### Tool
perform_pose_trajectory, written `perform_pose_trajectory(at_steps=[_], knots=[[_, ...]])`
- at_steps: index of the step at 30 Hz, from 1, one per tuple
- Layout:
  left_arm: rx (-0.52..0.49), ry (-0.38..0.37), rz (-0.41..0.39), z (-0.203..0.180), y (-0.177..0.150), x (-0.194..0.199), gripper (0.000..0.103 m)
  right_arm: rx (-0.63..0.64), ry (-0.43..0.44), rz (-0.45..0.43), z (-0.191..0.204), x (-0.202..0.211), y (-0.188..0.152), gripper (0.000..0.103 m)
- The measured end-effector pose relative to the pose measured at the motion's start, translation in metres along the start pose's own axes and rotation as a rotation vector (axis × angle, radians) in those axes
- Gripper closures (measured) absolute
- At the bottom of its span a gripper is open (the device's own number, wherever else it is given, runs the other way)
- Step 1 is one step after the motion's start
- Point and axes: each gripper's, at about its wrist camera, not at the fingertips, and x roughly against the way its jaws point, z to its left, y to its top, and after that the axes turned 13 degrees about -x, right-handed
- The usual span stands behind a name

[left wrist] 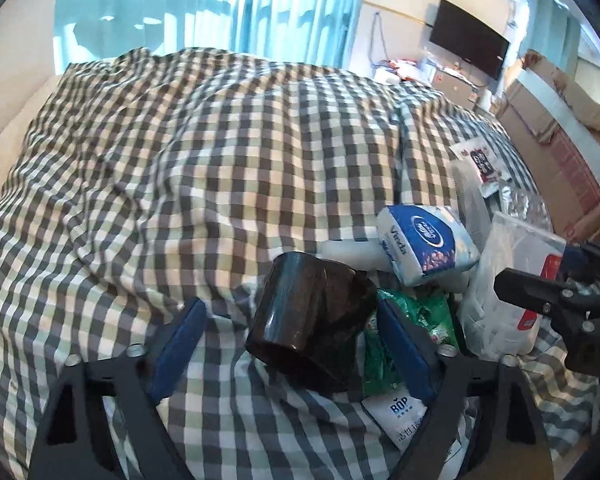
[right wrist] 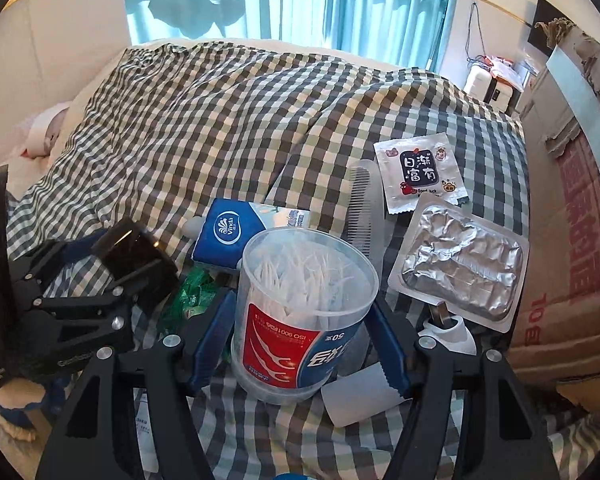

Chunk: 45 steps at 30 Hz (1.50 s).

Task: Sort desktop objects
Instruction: 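Grasp the toothpick jar with the right gripper while the left grasps the black cup, then carry the toothpick jar and black cup over the box and release both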

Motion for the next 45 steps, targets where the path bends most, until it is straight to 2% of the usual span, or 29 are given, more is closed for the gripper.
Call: perform_pose_trajectory(at_steps=[1, 5, 9, 17, 22, 28, 31, 33, 37, 42, 45], knots=[[-0.010, -0.012, -0.004, 0.000, 0.003, -0.002, 0.048, 0.001, -0.001, -0.001, 0.000, 0.001, 0.000, 0.037], [-0.051, 0.021, -0.021, -0.022, 0.007, -0.001, 0.048, 0.006, 0.006, -0.005, 0.001, 0.010, 0.001, 0.038], [-0.035, 0.022, -0.031, -0.023, 0.010, 0.007, 0.049, 0.025, 0.016, -0.043, 0.001, 0.034, 0.004, 0.038], [-0.020, 0.041, -0.134, -0.017, 0.020, 0.060, 0.049, 0.020, 0.059, -0.088, -0.007, 0.086, 0.002, 0.038], [-0.083, 0.074, -0.194, -0.038, 0.035, 0.099, 0.049, 0.029, 0.067, -0.169, -0.015, 0.133, 0.002, 0.038], [-0.142, 0.043, -0.273, -0.075, 0.062, 0.138, 0.049, -0.032, 0.088, -0.264, -0.038, 0.184, 0.016, 0.038], [-0.168, 0.012, -0.309, -0.094, 0.083, 0.152, 0.049, -0.048, 0.076, -0.314, -0.049, 0.200, 0.025, 0.038], [-0.176, -0.035, -0.339, -0.111, 0.100, 0.161, 0.049, -0.066, 0.060, -0.354, -0.061, 0.216, 0.030, 0.038], [-0.228, -0.067, -0.397, -0.155, 0.139, 0.173, 0.049, -0.144, 0.047, -0.422, -0.091, 0.243, 0.039, 0.038], [-0.241, -0.177, -0.435, -0.205, 0.186, 0.178, 0.049, -0.251, -0.036, -0.493, -0.141, 0.271, 0.048, 0.038], [-0.250, -0.202, -0.426, -0.228, 0.207, 0.169, 0.049, -0.312, -0.082, -0.491, -0.172, 0.274, 0.056, 0.039]])
